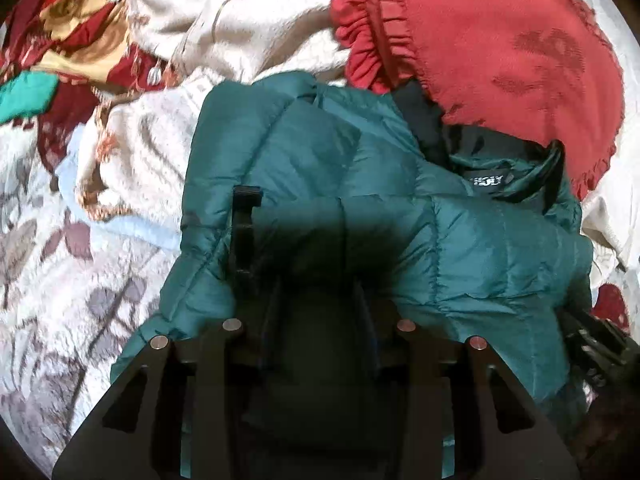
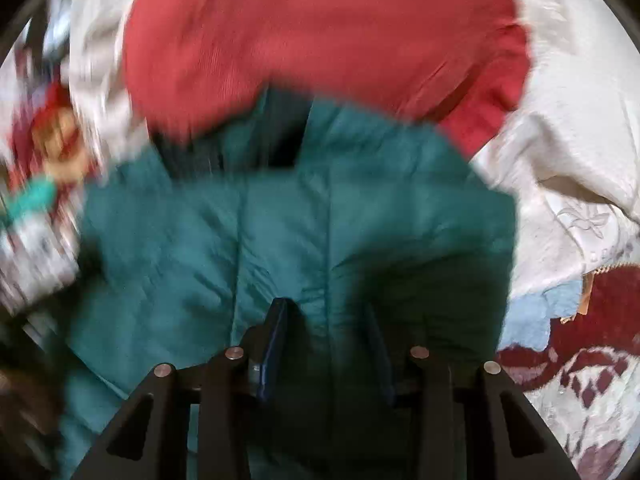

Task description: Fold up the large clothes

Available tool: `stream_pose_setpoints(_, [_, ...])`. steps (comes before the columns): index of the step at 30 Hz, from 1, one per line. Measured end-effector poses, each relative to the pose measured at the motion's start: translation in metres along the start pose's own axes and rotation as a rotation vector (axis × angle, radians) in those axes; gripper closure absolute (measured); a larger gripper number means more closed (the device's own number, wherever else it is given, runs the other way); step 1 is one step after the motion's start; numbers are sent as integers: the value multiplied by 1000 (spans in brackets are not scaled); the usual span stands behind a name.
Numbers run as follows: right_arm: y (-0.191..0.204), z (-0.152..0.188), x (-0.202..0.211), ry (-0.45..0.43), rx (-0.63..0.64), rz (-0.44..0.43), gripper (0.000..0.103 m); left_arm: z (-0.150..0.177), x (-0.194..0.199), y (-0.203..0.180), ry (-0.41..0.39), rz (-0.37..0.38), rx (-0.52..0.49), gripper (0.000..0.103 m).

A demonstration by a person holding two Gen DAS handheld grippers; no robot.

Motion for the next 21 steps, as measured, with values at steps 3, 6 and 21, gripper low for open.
stream_pose_setpoints(3, [-3,-1,-1,-5,-2,25,65,-4,13,2,-36,51,51,62])
stream_pose_setpoints(6, [3,-11,29,-41,-34,24,65,-16,44,10,-98,107,85,62])
stream_pose_setpoints(21, [6,119,133,136,-36,-50,62,39,159,99,-46,102,-60,34])
Point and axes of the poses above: each gripper's, at about its wrist camera, not at the fingertips, and x roughly against the way its jaws point, y to its left, z to its underside, the point moved 8 cm from there along -x, roughly the way its jaws point, and after that the axes turned 14 degrees about -y, right-handed, at the moved point
